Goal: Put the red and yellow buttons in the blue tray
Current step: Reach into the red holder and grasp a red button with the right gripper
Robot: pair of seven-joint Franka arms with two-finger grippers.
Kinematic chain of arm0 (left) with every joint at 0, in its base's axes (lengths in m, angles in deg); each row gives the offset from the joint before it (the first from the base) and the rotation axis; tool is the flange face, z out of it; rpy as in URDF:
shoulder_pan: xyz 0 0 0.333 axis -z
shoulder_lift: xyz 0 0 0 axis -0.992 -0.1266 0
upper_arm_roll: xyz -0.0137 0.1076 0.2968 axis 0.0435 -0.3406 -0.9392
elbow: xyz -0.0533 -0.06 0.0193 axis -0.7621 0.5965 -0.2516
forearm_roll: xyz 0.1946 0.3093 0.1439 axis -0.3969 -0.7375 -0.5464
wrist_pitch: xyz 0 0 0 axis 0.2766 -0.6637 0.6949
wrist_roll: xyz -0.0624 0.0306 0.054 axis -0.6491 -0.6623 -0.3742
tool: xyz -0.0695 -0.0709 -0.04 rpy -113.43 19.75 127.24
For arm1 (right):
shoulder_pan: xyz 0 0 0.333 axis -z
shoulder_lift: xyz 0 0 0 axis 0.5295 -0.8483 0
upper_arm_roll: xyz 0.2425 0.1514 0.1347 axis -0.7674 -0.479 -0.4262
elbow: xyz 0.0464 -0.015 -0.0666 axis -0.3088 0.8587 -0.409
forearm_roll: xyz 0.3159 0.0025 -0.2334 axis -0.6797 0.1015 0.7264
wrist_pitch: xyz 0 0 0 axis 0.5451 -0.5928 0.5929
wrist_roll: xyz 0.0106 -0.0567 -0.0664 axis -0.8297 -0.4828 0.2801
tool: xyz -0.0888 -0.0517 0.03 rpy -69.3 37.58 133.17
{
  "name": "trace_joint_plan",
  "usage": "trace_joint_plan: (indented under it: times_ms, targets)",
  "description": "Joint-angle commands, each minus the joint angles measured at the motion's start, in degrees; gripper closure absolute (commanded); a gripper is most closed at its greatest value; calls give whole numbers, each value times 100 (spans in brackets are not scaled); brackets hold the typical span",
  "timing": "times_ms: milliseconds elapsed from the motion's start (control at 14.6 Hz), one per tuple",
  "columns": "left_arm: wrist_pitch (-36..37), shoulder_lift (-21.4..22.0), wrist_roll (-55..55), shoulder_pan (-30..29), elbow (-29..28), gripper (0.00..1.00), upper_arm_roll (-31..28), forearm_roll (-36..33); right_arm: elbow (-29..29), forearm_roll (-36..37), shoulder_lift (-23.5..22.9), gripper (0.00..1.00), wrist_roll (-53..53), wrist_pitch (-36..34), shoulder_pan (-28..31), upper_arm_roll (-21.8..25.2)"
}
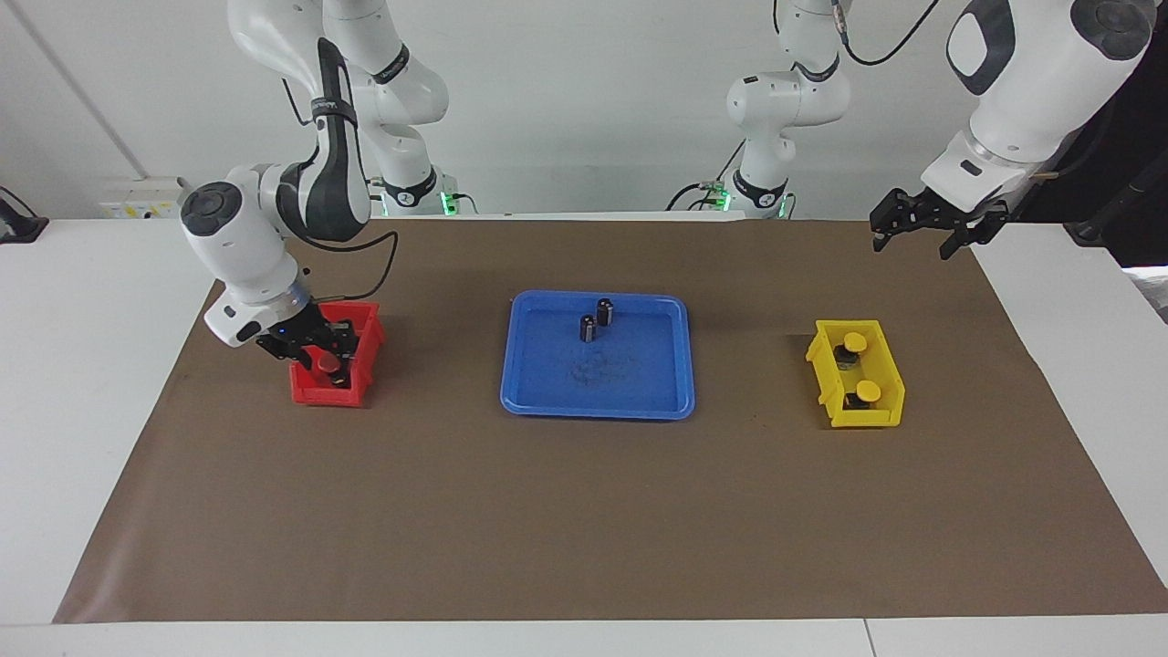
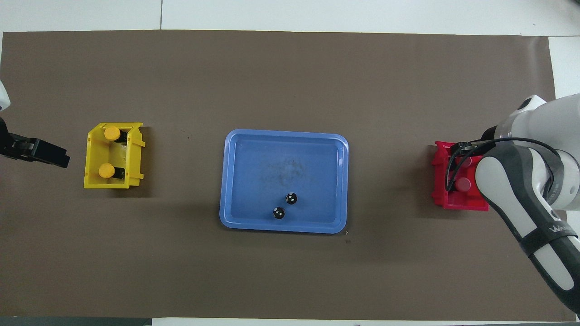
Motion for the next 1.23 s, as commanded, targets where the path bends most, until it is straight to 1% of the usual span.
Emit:
trace_joint_plan:
  times_ms: [0,205,546,615,683,820,956,1024,1093,1161]
  targets:
    - [-51,201,38,32,-216,0,-33,43,201,-111,65,39,-208,196,113,-35]
    - [-33,201,91,-12,-207,0,-33,43,298,-111,-40,39,-427,371,244,-35]
    - [11,209,82,-56,-216,0,-42,43,369,-129,-32,39,-393,398,218,-44]
    - [-7,209,73,-56,-216,0,-50,43,369,-129,-23,42,-393,398,209,-44]
    - [-7,209,65,-56,-216,0,-50,43,369,-155,-23,46,-384,398,201,-44]
    - [-7,209,56,-56,-224,0,-50,43,369,-243,-23,61,-367,381,174,-44]
    - [-24,209,56,-56,-224,0,-50,43,360,-252,-23,88,-349,346,165,-44]
    - [-33,209,56,-56,-224,0,-50,43,273,-243,-49,93,-366,267,165,-44]
    - [-42,209,56,-56,-233,0,-50,43,72,-235,-84,93,-393,66,165,-44]
    - [-51,209,47,-56,-242,0,-50,43,-269,-165,-180,93,-419,-292,165,-44]
